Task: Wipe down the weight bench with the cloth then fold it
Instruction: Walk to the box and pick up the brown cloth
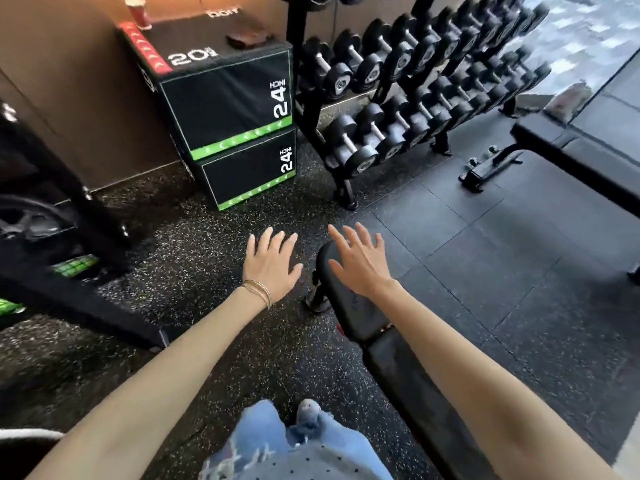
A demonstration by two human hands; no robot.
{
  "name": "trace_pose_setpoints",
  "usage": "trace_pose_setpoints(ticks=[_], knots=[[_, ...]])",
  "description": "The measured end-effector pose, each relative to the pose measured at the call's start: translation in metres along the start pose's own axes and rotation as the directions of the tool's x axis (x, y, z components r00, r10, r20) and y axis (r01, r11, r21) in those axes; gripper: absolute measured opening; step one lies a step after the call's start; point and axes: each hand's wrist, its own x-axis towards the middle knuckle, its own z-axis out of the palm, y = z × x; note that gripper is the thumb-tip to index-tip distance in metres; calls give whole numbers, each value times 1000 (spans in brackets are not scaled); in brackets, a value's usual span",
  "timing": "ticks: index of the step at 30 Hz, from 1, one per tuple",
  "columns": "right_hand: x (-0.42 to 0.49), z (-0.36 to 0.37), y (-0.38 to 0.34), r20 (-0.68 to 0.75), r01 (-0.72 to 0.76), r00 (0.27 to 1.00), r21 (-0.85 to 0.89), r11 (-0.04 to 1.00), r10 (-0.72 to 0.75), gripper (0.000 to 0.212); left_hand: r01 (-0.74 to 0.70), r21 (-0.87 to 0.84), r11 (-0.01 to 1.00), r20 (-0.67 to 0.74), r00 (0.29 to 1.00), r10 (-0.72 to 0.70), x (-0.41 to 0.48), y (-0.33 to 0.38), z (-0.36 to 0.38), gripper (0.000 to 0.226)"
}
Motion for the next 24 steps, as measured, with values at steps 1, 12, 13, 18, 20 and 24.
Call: trace_pose_setpoints(ticks=[1, 12, 13, 18, 20, 24], knots=[[9, 0, 2, -1, 14, 1000, -1, 1000, -14, 68, 12, 1, 1000, -3, 1000, -12, 7, -1, 1, 64], [114, 14, 4, 50, 14, 999, 4, 1000, -14, 61, 61, -6, 998, 37, 997, -60, 93, -51, 13, 69], [124, 14, 0, 48, 20, 999, 8, 1000, -21, 62, 65, -20, 998, 42, 997, -64, 101, -58, 13, 70], [188, 14, -17, 64, 37, 997, -17, 999, -36, 58, 72, -37, 997, 50, 996, -70, 152, -100, 13, 66], [218, 15, -23, 77, 25, 997, -30, 999, -22, 59, 51, -28, 998, 53, 997, -50, 174, -119, 14, 63], [278, 15, -42, 64, -10, 998, -11, 1000, 10, 60, 33, -18, 999, 74, 997, -32, 220, -162, 14, 65]])
